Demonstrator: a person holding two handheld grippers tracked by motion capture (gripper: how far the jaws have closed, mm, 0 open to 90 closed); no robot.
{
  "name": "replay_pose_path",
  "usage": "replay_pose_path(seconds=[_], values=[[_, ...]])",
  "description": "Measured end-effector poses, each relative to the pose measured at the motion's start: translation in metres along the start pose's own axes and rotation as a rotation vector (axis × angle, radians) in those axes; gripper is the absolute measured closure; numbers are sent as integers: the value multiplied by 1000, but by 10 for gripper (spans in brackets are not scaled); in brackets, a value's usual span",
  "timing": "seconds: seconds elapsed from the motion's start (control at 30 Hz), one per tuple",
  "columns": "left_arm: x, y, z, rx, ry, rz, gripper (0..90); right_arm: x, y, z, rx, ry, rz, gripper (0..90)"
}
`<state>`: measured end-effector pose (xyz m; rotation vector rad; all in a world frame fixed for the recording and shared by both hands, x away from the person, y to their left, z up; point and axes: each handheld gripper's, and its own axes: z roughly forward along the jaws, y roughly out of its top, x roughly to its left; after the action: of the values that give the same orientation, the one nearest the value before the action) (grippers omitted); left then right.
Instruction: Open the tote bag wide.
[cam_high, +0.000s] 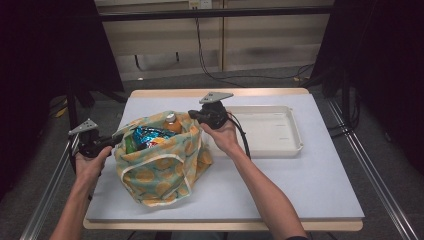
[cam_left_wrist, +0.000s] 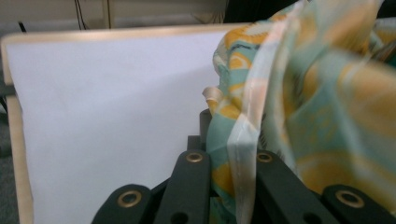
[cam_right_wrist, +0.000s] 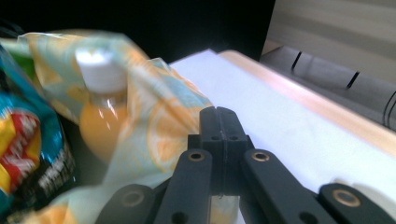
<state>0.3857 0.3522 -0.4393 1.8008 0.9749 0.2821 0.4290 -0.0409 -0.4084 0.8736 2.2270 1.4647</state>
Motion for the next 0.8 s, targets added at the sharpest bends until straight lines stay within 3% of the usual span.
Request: replay_pose_path(seconds=[0.2, 0.3, 0.43, 0.5, 0.57, 0.63, 0.73, 0.8], values=[[-1, -20, 2, 54, -16, 8, 898, 1, -22, 7, 69, -3, -4, 900], [1, -26, 1, 50, -23, 2, 898, 3, -35, 12, 115, -1, -21, 900], [0, -34, 0, 61, -16, 0, 899, 6, -43, 11, 124, 5, -15, 900], [1, -38, -1, 54, -5, -9, 899, 7, -48, 12, 143, 0, -27, 900], [3, -41, -1, 89, 39, 0, 899, 7, -53, 11, 151, 6, -21, 900], [6, -46, -1, 95, 46, -15, 896, 6, -58, 10, 174, -16, -37, 900], [4, -48, -5, 78, 39, -20, 875, 3, -57, 1, 137, -14, -27, 900], [2, -47, -8, 57, 39, -24, 790, 3, -50, -10, 112, -6, -34, 852]])
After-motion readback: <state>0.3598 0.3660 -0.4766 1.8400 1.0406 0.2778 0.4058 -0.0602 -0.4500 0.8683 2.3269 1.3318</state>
